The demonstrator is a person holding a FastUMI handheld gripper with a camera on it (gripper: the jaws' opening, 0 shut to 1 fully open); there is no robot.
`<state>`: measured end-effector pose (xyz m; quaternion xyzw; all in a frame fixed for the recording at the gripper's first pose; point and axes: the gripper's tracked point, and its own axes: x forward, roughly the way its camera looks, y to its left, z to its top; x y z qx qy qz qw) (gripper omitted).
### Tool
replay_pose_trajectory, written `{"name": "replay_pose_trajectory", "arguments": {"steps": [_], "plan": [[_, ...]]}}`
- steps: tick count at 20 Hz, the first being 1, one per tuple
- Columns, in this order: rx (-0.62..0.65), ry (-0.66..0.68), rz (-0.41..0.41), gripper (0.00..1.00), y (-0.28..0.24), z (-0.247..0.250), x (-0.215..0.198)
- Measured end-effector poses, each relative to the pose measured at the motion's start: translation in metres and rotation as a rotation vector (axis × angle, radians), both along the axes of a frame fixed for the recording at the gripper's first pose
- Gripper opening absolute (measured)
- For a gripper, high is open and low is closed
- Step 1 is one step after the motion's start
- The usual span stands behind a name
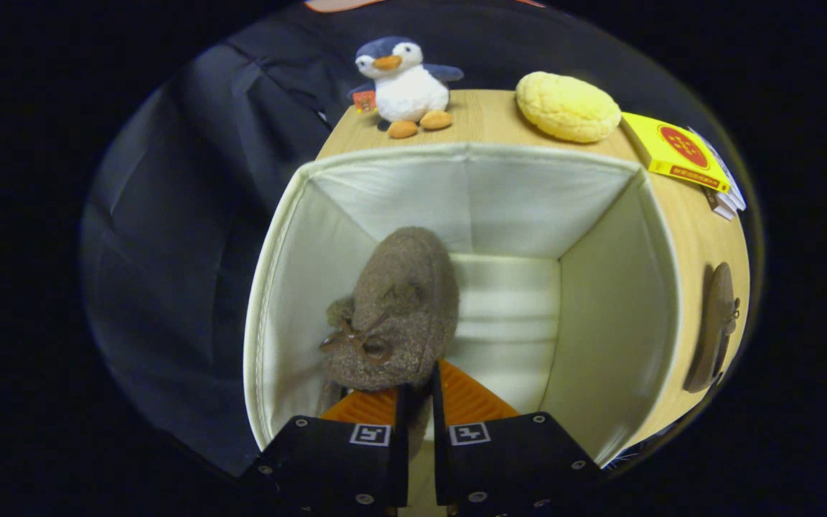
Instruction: Open the storage box then place both shoes into the box .Put the left shoe in first, then the right shoe, with the right side of both shoes facing outward in a uniform manner.
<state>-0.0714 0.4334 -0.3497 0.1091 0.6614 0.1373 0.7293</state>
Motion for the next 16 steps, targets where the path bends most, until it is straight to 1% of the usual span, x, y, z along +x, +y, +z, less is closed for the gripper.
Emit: {"name": "replay_pose_trajectory", "arguments": {"steps": [2, 3, 6, 7, 8, 9, 12, 16], "plan": [[0.051, -0.004, 0.016, 0.21, 0.002, 0.007, -0.004], [0.086, -0.015, 0.022, 0.28, 0.002, 0.015, -0.003], [0.199, -0.07, 0.004, 0.39, 0.003, 0.044, 0.008], [0.23, -0.092, 0.004, 0.45, 0.0, 0.054, 0.011], [0.25, -0.118, 0.01, 0.49, -0.006, 0.063, 0.014], [0.265, -0.147, 0.014, 0.55, -0.012, 0.071, 0.016], [0.29, -0.234, 0.021, 0.61, -0.042, 0.091, 0.024], [0.276, -0.333, -0.006, 0.77, -0.099, 0.107, 0.028]]}}
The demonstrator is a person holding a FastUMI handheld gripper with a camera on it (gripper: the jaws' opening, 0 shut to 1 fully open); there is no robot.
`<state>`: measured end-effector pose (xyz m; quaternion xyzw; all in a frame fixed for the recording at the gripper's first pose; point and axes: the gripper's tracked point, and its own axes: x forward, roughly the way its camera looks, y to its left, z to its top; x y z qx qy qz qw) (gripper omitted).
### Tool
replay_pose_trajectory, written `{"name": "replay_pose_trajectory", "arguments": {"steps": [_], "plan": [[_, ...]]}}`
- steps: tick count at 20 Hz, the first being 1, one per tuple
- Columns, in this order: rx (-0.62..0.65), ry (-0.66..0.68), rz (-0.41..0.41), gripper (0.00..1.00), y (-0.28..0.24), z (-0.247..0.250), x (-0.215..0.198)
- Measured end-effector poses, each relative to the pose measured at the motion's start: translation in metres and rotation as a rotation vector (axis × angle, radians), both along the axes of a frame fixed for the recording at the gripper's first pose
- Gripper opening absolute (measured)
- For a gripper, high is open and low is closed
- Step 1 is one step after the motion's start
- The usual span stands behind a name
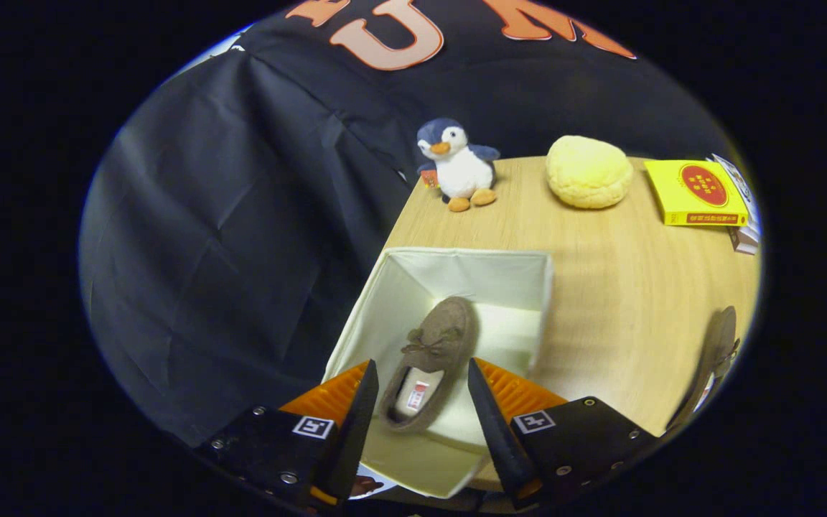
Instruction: Open the storage box then place both shoes into the box .Put the left shoe in first, then the right shoe, with the right side of both shoes facing outward in a uniform manner.
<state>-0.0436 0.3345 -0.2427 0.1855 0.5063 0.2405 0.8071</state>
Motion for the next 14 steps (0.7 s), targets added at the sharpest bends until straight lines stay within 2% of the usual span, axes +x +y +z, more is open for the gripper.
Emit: {"name": "replay_pose_trajectory", "arguments": {"steps": [3, 14], "plan": [[-0.036, -0.035, -0.061, 0.84, -0.054, -0.002, 0.003], [-0.201, -0.078, -0.27, 0.99, -0.235, -0.044, -0.011]]}}
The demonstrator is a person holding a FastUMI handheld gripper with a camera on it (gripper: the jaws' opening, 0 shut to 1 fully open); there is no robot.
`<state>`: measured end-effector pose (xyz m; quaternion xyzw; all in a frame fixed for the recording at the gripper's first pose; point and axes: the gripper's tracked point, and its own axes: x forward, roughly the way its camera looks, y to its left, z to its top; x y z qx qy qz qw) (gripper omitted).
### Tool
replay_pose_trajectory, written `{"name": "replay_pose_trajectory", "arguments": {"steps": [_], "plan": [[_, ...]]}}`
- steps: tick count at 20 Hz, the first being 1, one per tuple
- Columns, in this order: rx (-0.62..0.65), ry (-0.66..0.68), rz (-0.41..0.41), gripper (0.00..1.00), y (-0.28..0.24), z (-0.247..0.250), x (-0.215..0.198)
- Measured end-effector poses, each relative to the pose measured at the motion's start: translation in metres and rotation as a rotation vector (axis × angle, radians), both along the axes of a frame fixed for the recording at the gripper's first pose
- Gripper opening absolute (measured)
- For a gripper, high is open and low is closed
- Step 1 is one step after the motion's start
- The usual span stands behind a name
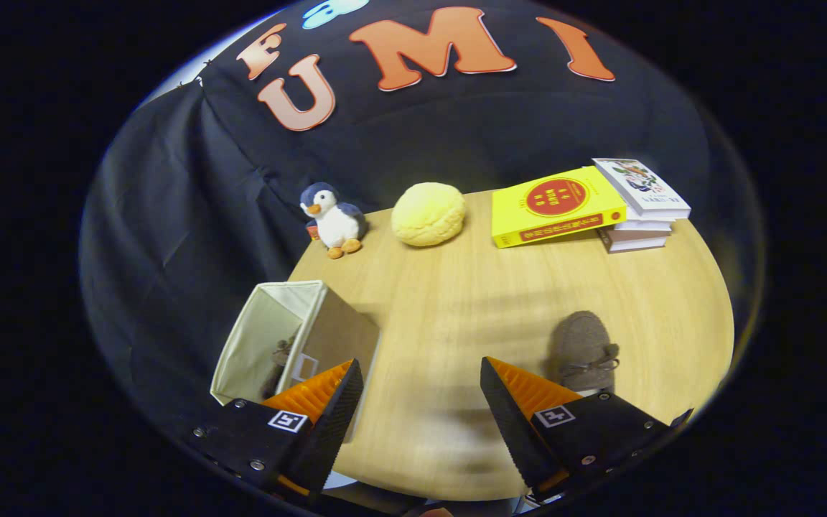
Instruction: Open the storage box then place both shoes into the box .Put the left shoe in first, then the right shoe, with the right side of both shoes facing outward in a uniform manner.
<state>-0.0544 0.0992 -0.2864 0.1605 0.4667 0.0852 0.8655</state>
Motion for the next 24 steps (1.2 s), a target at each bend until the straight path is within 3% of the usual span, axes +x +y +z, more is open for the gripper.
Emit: {"name": "replay_pose_trajectory", "arguments": {"steps": [6, 16, 20, 24], "plan": [[-0.11, 0.017, -0.032, 0.99, -0.067, -0.029, -0.017], [-0.16, 0.101, -0.043, 0.97, -0.118, -0.087, -0.038], [-0.203, 0.125, -0.011, 0.89, -0.133, -0.111, -0.047], [-0.163, 0.149, 0.037, 0.76, -0.127, -0.13, -0.05]]}}
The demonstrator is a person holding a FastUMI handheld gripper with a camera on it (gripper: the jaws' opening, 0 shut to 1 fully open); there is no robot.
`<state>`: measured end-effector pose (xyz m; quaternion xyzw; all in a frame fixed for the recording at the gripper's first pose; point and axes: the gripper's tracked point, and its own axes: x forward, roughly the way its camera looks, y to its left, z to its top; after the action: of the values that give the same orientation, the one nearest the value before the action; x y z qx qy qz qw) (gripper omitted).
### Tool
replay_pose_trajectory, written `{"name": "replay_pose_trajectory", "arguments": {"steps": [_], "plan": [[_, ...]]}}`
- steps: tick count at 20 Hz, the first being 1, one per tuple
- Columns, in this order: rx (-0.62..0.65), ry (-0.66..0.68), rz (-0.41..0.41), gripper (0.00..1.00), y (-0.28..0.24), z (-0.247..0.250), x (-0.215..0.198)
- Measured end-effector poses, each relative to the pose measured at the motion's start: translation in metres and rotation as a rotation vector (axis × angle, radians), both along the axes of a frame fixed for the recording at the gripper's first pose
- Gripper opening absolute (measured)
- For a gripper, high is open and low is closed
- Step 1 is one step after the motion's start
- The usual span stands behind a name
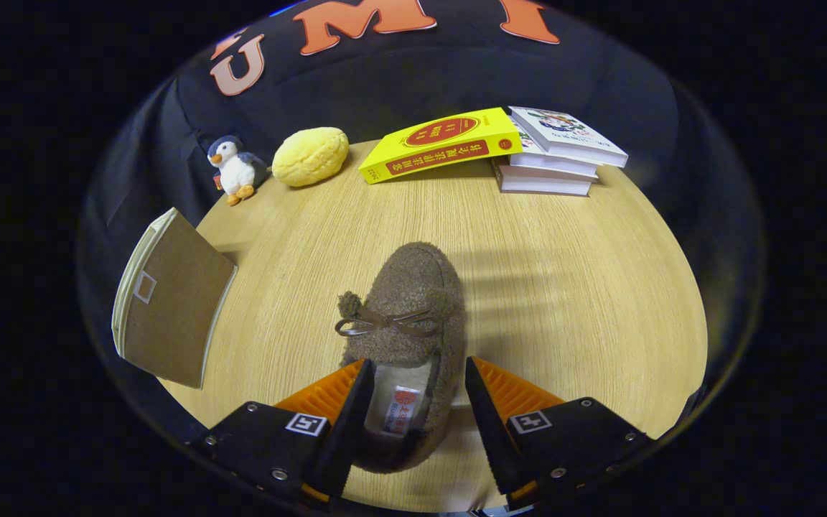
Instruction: Open the storage box then place both shoes into the box .Put the left shoe in first, then the right shoe, with the right side of both shoes facing outward in a uniform manner.
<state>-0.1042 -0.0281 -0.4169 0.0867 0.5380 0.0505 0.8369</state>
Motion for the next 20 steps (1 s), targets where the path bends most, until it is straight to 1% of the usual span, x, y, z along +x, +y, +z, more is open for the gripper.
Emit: {"name": "replay_pose_trajectory", "arguments": {"steps": [2, 3, 4, 5, 6, 7, 9, 10, 11, 12, 13, 15, 17, 20], "plan": [[-0.024, -0.001, 0.038, 0.69, -0.003, -0.007, 0.0], [-0.047, -0.006, 0.044, 0.63, -0.008, -0.01, 0.001], [-0.062, -0.006, 0.038, 0.6, -0.015, -0.015, 0.004], [-0.06, -0.008, 0.024, 0.54, -0.017, -0.019, 0.008], [-0.059, -0.008, 0.007, 0.51, -0.018, -0.021, 0.012], [-0.059, -0.009, -0.011, 0.45, -0.02, -0.024, 0.017], [-0.049, -0.008, -0.034, 0.38, -0.016, -0.027, 0.022], [-0.07, -0.013, -0.043, 0.34, -0.018, -0.029, 0.024], [-0.096, -0.021, -0.049, 0.26, -0.022, -0.028, 0.025], [-0.113, -0.031, -0.055, 0.22, -0.023, -0.028, 0.027], [-0.122, -0.036, -0.065, 0.15, -0.023, -0.027, 0.028], [-0.098, -0.025, -0.087, 0.08, -0.018, -0.027, 0.026], [-0.044, -0.014, -0.12, 0.05, -0.006, -0.017, 0.025], [-0.028, -0.014, -0.177, 0.04, 0.003, 0.005, 0.027]]}}
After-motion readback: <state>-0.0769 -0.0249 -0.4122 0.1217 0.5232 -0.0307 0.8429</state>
